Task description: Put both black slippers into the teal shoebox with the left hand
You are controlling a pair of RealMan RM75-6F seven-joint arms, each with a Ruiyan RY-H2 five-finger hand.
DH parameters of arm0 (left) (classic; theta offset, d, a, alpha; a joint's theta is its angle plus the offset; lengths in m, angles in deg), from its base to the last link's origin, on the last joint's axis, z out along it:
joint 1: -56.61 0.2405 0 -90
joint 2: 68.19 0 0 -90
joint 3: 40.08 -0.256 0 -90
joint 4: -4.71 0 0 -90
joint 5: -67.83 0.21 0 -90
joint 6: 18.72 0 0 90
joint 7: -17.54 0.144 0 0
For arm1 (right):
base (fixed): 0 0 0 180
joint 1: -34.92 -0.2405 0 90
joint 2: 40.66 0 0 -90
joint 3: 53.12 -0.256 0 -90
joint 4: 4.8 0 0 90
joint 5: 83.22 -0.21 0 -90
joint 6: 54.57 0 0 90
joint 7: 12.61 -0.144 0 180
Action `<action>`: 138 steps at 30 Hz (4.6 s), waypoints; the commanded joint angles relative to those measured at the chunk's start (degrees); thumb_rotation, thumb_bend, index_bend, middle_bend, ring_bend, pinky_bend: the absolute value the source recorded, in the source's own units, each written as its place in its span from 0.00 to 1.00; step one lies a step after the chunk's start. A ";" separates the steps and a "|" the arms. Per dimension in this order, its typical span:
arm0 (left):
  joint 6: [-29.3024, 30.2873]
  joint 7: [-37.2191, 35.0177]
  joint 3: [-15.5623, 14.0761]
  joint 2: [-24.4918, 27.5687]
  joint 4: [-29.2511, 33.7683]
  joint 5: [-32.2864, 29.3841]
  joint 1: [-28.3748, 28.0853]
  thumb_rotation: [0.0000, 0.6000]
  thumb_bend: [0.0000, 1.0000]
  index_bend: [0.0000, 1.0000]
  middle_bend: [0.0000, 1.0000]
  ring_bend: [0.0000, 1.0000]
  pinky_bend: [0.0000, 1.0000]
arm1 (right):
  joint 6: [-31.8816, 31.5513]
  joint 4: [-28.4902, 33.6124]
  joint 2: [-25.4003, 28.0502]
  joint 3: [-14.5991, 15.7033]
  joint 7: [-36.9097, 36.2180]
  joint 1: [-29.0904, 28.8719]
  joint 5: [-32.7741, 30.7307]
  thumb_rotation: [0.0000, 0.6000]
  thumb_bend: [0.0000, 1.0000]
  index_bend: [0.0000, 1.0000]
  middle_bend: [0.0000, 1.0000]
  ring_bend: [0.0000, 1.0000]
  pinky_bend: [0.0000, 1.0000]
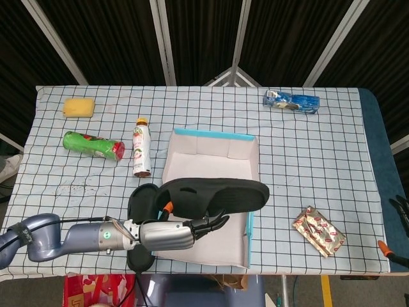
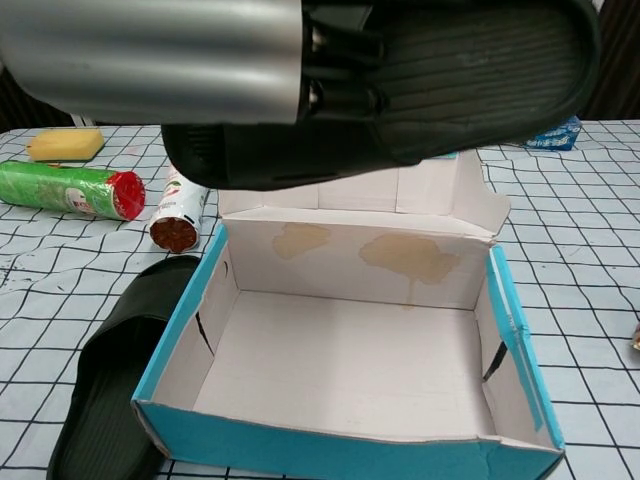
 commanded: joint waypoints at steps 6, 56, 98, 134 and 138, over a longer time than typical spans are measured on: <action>-3.65 1.06 -4.36 -2.33 -4.54 1.21 -2.40 1.00 0.33 0.46 0.47 0.08 0.12 | 0.48 -0.41 -0.14 0.13 -0.57 -0.35 0.28 1.00 0.31 0.06 0.02 0.00 0.01; 4.93 -8.23 -16.43 -22.88 -35.01 -2.20 -11.24 1.00 0.33 0.47 0.46 0.08 0.12 | 0.90 -1.18 -0.27 0.41 -1.84 -0.72 0.46 1.00 0.31 0.06 0.02 0.00 0.01; 2.43 0.04 -16.83 -18.53 -23.84 -12.31 -9.35 1.00 0.31 0.00 0.00 0.00 0.02 | 1.30 -1.04 -0.04 0.53 -2.31 -0.77 0.03 1.00 0.31 0.06 0.02 0.00 0.01; 9.00 -27.89 -13.55 3.79 21.74 -78.31 18.46 1.00 0.22 0.02 0.10 0.00 0.06 | 0.79 -0.12 0.38 0.72 -1.79 -0.50 0.46 1.00 0.31 0.06 0.02 0.00 0.01; 6.81 -25.05 -12.88 4.04 21.67 -84.91 15.72 1.00 0.22 0.01 0.09 0.00 0.06 | 0.96 -0.22 0.34 0.69 -1.79 -0.56 0.33 1.00 0.31 0.06 0.02 0.00 0.01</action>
